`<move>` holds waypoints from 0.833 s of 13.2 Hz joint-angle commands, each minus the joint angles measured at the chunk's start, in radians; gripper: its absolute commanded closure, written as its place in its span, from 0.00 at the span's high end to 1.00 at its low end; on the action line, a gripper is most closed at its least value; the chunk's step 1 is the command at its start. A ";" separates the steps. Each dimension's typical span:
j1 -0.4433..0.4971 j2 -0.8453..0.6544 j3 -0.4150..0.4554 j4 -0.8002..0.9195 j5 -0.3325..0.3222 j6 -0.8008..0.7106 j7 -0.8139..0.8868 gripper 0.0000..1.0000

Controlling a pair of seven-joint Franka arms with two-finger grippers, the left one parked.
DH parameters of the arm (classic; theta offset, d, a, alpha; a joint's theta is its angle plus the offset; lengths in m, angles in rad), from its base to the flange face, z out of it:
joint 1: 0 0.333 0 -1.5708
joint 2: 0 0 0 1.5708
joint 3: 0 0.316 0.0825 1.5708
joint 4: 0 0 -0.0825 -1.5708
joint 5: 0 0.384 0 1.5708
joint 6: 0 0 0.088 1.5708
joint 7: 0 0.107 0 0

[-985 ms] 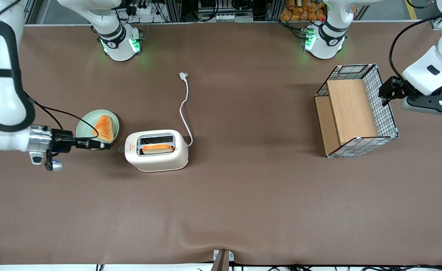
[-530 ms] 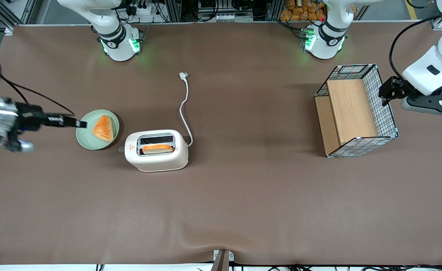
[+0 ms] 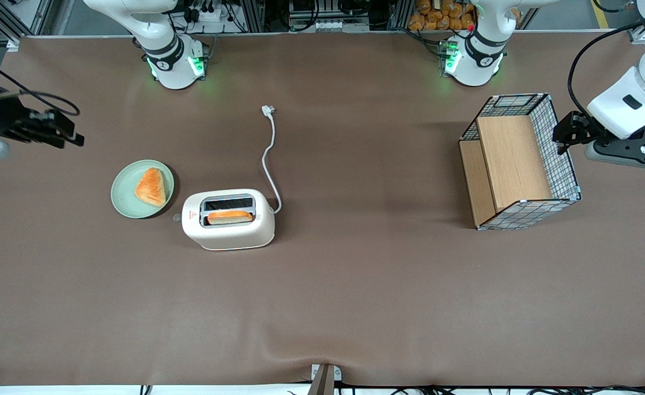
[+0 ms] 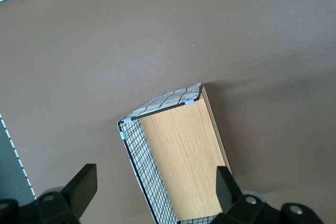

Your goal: Press toaster button with right arm

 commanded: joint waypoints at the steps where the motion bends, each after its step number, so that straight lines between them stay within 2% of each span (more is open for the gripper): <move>1: -0.005 -0.048 0.002 0.009 -0.062 -0.026 0.002 1.00; 5: -0.005 -0.078 0.003 0.004 -0.172 -0.075 -0.033 1.00; 11: -0.011 -0.080 0.002 0.009 -0.175 -0.069 -0.055 1.00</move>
